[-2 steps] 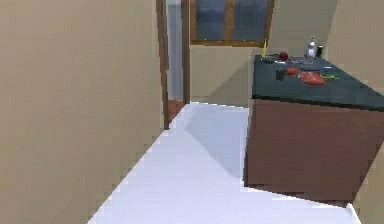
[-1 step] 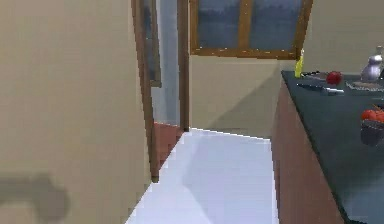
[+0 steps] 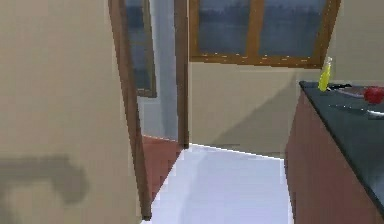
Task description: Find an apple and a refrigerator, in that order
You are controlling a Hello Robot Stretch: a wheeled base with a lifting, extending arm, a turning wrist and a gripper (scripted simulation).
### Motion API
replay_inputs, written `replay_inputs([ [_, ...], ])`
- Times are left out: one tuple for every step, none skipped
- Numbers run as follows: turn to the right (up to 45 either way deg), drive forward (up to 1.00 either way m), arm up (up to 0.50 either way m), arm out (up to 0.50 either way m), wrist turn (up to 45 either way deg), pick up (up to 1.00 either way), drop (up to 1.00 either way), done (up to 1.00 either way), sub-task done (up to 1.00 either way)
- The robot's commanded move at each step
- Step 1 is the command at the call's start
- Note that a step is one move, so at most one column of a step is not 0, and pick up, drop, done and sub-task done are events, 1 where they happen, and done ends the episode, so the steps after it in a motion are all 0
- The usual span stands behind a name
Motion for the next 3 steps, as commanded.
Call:
replay_inputs([
  [15.0, 0.0, 0.0, 0.0, 0.0, 0.0, 0.0, 0.0, 0.0],
  [0.0, 1.0, 0.0, 0.0, 0.0, 0.0, 0.0, 0.0, 0.0],
  [12.0, 0.0, 0.0, 0.0, 0.0, 0.0, 0.0, 0.0, 0.0],
])
